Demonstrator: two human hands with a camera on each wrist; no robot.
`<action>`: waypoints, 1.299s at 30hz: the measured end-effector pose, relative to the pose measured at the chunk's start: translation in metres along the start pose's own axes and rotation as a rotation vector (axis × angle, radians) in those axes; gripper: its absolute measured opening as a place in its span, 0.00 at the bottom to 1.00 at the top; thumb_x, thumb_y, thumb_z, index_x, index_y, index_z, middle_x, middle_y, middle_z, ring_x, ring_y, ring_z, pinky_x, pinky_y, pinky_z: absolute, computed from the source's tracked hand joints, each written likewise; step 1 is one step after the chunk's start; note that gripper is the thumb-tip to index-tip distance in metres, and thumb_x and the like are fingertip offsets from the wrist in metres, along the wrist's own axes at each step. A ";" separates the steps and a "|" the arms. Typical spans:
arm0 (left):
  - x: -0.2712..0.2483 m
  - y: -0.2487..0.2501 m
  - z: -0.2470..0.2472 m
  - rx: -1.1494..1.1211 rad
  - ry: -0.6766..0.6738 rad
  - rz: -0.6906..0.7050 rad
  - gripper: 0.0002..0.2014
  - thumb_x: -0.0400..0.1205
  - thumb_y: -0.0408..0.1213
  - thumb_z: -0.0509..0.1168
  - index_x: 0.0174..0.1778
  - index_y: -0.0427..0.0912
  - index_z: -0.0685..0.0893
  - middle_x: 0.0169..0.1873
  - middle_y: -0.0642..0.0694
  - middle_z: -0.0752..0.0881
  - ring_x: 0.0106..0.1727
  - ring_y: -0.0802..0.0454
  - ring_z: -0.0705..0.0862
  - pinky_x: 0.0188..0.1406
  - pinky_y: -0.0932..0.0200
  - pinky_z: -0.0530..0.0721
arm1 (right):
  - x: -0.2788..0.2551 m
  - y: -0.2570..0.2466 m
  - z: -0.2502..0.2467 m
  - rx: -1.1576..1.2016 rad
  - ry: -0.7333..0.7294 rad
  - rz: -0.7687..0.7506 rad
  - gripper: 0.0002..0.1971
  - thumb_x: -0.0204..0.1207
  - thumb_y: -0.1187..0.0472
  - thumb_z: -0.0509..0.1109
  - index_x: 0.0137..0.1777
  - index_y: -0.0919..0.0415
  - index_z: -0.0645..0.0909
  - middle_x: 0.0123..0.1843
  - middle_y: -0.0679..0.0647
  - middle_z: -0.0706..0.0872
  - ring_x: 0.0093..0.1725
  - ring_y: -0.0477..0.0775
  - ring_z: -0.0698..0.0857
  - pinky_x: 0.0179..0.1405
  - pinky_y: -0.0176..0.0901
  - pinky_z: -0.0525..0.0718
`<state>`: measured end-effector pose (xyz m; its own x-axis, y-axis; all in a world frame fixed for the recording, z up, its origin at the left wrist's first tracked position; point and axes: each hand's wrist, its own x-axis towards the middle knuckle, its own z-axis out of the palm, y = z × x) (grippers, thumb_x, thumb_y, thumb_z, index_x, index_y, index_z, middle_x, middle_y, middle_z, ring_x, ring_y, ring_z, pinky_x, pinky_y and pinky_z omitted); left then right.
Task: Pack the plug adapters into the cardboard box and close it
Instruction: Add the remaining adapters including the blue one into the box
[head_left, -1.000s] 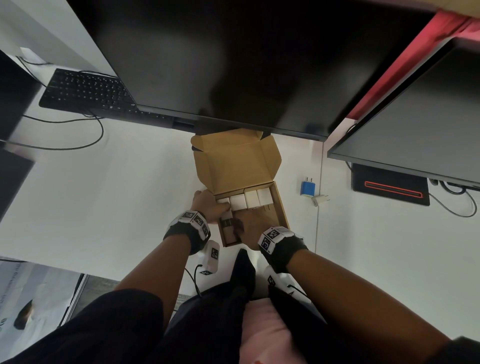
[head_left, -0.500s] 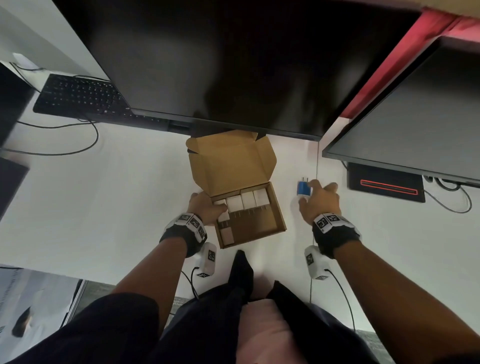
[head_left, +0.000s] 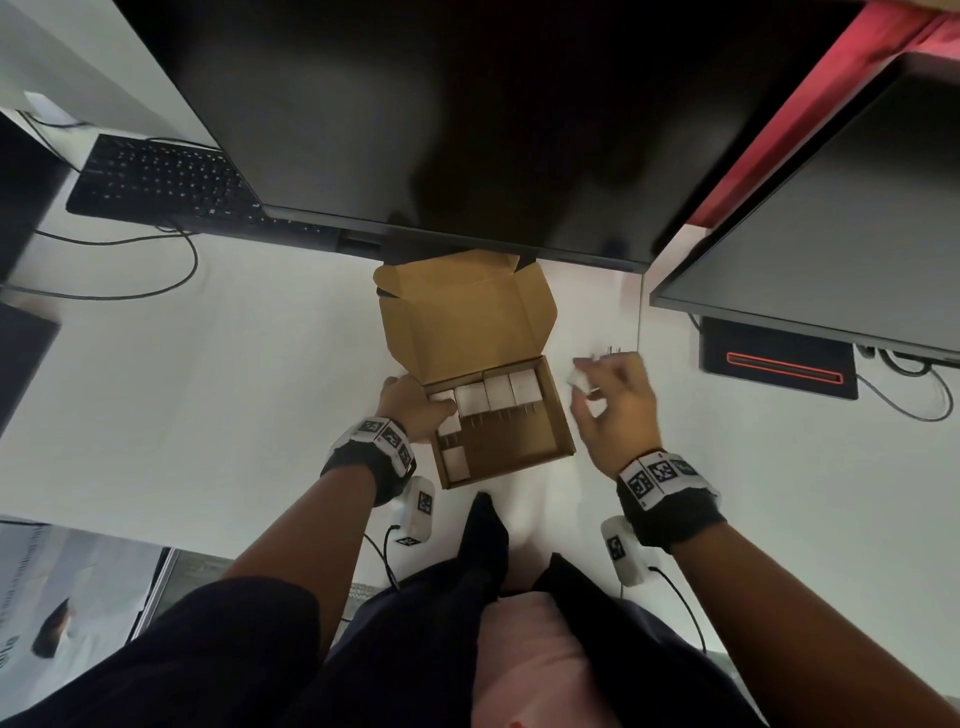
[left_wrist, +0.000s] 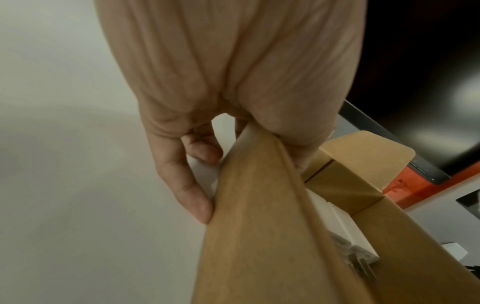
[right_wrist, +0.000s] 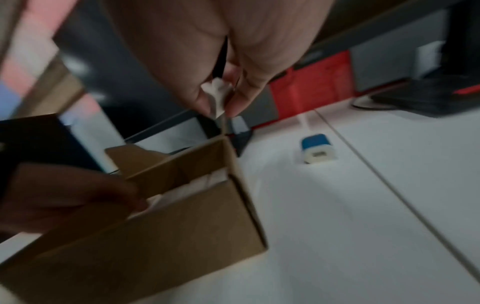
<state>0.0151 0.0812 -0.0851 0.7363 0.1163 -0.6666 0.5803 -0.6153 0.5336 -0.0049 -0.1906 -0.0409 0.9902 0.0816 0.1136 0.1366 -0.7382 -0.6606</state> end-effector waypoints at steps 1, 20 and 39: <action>0.000 0.001 0.000 0.002 -0.003 0.005 0.08 0.64 0.50 0.66 0.29 0.51 0.77 0.39 0.40 0.88 0.59 0.33 0.86 0.59 0.40 0.89 | 0.000 -0.007 0.003 0.006 -0.078 -0.089 0.18 0.77 0.68 0.75 0.67 0.60 0.84 0.59 0.59 0.77 0.47 0.49 0.80 0.50 0.33 0.83; -0.010 0.007 -0.004 0.094 -0.002 0.066 0.09 0.75 0.41 0.68 0.30 0.53 0.77 0.36 0.50 0.82 0.65 0.34 0.81 0.65 0.42 0.84 | 0.007 -0.062 0.076 -0.389 -0.793 -0.205 0.09 0.77 0.70 0.67 0.53 0.61 0.84 0.56 0.57 0.81 0.51 0.63 0.86 0.50 0.54 0.84; -0.012 0.007 -0.004 0.103 0.017 0.101 0.12 0.79 0.40 0.68 0.33 0.55 0.74 0.48 0.43 0.82 0.70 0.33 0.76 0.70 0.42 0.79 | -0.005 -0.040 0.075 -0.271 -0.681 -0.149 0.07 0.78 0.59 0.69 0.43 0.59 0.88 0.44 0.53 0.89 0.46 0.55 0.86 0.50 0.49 0.85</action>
<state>0.0113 0.0781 -0.0710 0.7952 0.0627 -0.6031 0.4650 -0.7014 0.5401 -0.0130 -0.1115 -0.0704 0.7735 0.5250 -0.3550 0.3455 -0.8190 -0.4582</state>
